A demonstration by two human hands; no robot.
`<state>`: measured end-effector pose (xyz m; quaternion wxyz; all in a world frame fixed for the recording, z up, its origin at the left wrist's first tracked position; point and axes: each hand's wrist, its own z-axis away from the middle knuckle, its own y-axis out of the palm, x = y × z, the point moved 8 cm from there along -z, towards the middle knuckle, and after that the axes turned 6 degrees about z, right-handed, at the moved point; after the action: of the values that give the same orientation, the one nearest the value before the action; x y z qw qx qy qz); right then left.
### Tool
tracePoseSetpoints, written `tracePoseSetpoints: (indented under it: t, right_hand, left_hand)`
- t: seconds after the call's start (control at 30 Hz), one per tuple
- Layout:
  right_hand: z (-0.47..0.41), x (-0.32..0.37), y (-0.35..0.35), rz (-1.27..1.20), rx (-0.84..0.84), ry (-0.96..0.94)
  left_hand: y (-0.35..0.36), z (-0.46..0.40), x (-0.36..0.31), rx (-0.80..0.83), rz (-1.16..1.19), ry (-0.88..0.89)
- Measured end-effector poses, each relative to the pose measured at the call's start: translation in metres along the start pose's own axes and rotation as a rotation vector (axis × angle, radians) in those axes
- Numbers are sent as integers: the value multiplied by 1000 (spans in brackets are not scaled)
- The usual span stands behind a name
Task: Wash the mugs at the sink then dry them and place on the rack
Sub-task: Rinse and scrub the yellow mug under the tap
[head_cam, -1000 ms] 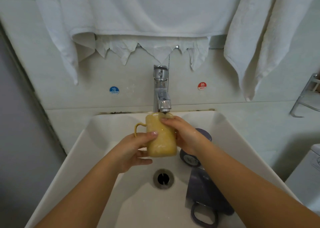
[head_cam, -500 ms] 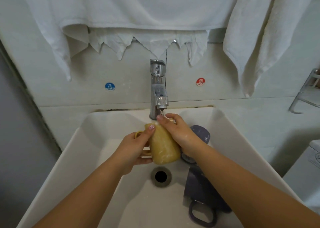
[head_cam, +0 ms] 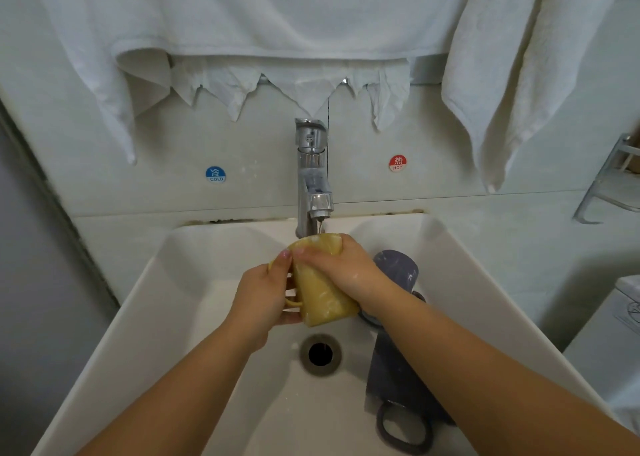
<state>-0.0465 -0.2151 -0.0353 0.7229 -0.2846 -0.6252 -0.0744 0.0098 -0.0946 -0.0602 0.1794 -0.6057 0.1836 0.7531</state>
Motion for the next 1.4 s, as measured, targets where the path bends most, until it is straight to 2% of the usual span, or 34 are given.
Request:
tracePoseSetpoints:
  t: [0.1,0.3,0.5,0.6,0.73,0.83,0.93,1.13,1.3,1.4]
  right_hand:
    - [-1,-1,-6,65,-108,87]
    - [6,3,2,44,52,-17]
    - [2,2,-1,57,-109,44]
    - [1,-1,1,57,-49,69]
    - [5,2,6,-14,65,-21]
    - [5,2,1,-13,-25,-36]
    - [3,-1,-3,-13,-100,29]
    - [5,-1,6,-72,20,-60]
    - [4,-1,0,-83,-76,-45]
    - [1,-1,0,-77,-41,-31]
  left_hand:
    - [3,2,-4,-24,-33,53]
    - [-4,1,-3,-31,4,14]
    - [1,4,-7,-35,-38,78]
    - [-4,2,-5,-57,-10,51]
    - [-7,0,-2,-59,30,4]
    - [-3,2,-5,-59,-8,51]
    - [0,4,-7,-56,-31,81]
    - [-7,1,-3,-56,30,9]
    - [-1,5,-7,-39,-25,88]
    - [-1,3,-7,-43,-28,89]
